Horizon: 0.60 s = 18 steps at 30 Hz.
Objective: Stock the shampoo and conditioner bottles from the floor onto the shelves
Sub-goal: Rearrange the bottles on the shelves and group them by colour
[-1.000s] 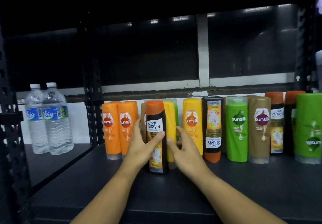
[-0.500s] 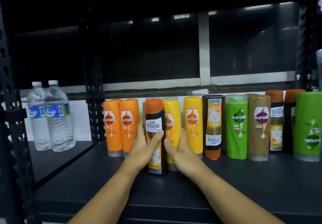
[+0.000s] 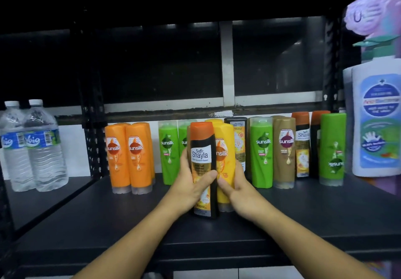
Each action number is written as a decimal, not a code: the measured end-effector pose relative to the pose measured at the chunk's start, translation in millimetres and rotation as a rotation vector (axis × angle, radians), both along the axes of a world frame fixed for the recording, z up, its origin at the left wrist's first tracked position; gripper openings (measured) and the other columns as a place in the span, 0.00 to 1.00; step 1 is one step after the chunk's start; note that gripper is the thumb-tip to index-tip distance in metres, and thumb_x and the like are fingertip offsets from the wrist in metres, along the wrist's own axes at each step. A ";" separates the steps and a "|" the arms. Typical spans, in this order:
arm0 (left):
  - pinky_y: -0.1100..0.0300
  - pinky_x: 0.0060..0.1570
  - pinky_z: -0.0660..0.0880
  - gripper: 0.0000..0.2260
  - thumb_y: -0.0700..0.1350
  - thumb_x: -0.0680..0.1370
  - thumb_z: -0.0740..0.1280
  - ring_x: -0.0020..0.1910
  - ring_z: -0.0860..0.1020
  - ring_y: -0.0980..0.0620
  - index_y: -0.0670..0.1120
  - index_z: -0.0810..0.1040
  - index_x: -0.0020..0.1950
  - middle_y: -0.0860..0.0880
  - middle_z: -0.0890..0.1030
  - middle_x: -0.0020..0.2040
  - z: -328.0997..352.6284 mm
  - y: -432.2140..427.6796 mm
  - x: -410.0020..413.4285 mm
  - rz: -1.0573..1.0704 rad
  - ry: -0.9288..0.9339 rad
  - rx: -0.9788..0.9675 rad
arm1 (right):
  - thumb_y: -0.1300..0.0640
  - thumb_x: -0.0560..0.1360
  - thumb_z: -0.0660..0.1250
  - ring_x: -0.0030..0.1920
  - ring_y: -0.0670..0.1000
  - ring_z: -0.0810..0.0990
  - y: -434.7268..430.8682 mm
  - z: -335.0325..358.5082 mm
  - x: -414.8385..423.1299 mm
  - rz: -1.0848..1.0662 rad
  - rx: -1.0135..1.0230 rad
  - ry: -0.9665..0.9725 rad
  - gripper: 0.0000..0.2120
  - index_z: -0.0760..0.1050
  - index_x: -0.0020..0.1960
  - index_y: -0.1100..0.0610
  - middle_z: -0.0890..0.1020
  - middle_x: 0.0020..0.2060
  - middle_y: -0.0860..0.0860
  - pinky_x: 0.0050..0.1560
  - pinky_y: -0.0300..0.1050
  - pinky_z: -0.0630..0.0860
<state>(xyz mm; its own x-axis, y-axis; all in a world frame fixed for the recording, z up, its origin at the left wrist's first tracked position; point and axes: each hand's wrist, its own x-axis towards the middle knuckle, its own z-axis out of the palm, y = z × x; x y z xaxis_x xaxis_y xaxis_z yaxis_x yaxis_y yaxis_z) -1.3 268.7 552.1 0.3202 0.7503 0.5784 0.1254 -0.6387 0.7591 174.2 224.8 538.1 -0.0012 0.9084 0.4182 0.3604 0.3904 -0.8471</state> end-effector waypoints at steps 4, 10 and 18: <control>0.51 0.70 0.73 0.46 0.63 0.70 0.78 0.70 0.75 0.58 0.61 0.52 0.78 0.56 0.73 0.73 1.7 0.4 24.5 -0.007 0.025 0.001 | 0.52 0.83 0.63 0.64 0.39 0.74 -8.1 1.8 21.3 -0.027 0.005 0.032 0.28 0.52 0.74 0.35 0.75 0.65 0.37 0.68 0.42 0.68; 0.46 0.77 0.64 0.49 0.67 0.72 0.75 0.78 0.65 0.56 0.64 0.45 0.81 0.54 0.63 0.80 -5.6 -5.3 43.9 0.035 0.125 0.080 | 0.55 0.83 0.63 0.64 0.39 0.77 -5.9 -6.9 37.9 -0.100 0.023 0.137 0.26 0.59 0.76 0.38 0.79 0.63 0.36 0.70 0.49 0.72; 0.51 0.80 0.58 0.51 0.75 0.74 0.62 0.80 0.57 0.57 0.61 0.29 0.80 0.55 0.54 0.83 -16.4 -19.3 30.8 0.049 0.439 0.010 | 0.60 0.81 0.65 0.63 0.46 0.76 -23.0 -4.6 38.2 -0.222 -0.032 -0.008 0.25 0.65 0.72 0.40 0.79 0.60 0.39 0.65 0.45 0.70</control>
